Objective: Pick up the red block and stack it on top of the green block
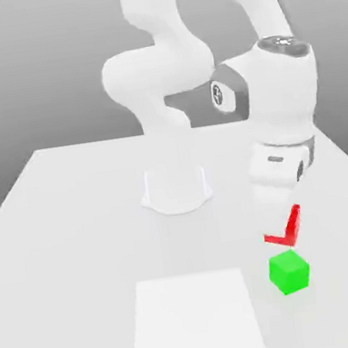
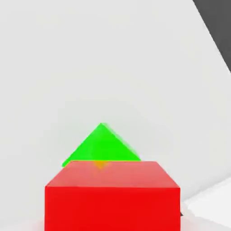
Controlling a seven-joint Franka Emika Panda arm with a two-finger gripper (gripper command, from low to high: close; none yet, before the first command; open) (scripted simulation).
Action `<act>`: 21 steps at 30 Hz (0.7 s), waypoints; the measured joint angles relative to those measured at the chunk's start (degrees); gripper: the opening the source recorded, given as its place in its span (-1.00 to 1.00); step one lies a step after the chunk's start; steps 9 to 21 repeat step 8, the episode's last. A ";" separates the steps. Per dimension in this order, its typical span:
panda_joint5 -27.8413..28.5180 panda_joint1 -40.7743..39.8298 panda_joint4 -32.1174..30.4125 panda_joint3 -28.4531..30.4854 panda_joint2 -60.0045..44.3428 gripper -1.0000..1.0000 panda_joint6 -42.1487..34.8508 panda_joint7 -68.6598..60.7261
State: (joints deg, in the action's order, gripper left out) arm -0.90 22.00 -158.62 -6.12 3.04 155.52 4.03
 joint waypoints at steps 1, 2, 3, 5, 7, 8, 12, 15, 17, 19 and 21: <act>0.46 0.10 0.08 0.10 -1.81 -1.00 1.72 0.06; 1.06 -0.18 0.17 -0.13 -3.75 -1.00 3.54 0.35; 1.74 -0.19 0.26 0.07 -5.77 -1.00 5.47 0.77; 3.08 0.04 0.40 0.63 -9.17 1.00 8.72 1.69; 3.08 0.04 0.40 0.63 -9.17 1.00 8.72 1.69; 3.08 0.04 0.40 0.63 -9.17 1.00 8.72 1.69; 3.08 0.04 0.40 0.63 -9.17 1.00 8.72 1.69; 3.08 0.04 0.40 0.63 -9.17 1.00 8.72 1.69; 3.08 0.04 0.40 0.63 -9.17 1.00 8.72 1.69; 3.08 0.04 0.40 0.63 -9.17 1.00 8.72 1.69; 3.08 0.04 0.40 0.63 -9.17 1.00 8.72 1.69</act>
